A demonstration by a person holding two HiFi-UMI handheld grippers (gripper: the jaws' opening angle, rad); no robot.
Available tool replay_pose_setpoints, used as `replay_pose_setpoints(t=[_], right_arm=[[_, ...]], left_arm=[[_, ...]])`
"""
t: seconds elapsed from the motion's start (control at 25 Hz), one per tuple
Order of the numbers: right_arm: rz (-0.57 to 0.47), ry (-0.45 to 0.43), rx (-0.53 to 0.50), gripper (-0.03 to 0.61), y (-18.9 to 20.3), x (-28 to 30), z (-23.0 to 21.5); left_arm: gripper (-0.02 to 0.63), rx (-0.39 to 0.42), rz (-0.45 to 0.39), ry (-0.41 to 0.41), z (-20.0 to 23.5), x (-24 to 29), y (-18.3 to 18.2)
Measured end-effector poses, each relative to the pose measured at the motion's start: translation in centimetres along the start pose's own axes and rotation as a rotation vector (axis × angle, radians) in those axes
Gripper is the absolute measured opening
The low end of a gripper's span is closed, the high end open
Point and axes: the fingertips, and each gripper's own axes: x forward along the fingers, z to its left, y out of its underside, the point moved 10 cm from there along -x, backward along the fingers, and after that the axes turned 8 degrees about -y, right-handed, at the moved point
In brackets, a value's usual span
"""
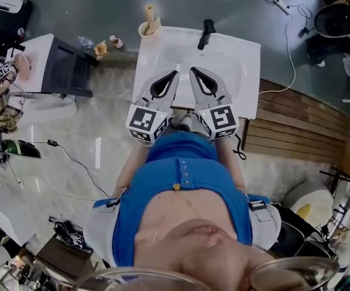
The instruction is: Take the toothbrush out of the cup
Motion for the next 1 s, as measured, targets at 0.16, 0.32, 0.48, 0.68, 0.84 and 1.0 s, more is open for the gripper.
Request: replay_pose_setpoints(t=[0.16,0.32,0.48,0.68,0.84,1.0], right_arm=[[0.001,-0.015,0.003,0.002,0.2,0.7,-0.1],[0.006,-0.009,0.002,0.002,0.2,1.6,0.1],[0.014,0.013,0.001,0.002,0.2,2.3,-0.2],[0.024,0.030,-0.011,0.002,0.1,4.2,-1.0],[0.036,0.051,-0.014,0.002,-0.2,6.3,-1.3],[0.052,0.068,-0.009,0.002,-0.1,8.6,-1.6]], left_arm=[[0.003,-0.007,0.009,-0.023,1.2,0.3,0.1],[0.002,-0.008,0.010,-0.026,2.5,0.6,-0.1],[0.002,-0.011,0.012,-0.003,3.5,1.7,-0.3],[0.003,-0.010,0.018,0.034,5.3,3.4,-0.6],[0.002,-0.019,0.023,0.058,7.5,4.8,-0.9],[0.002,-0.025,0.031,0.087,9.6,5.9,-0.8]])
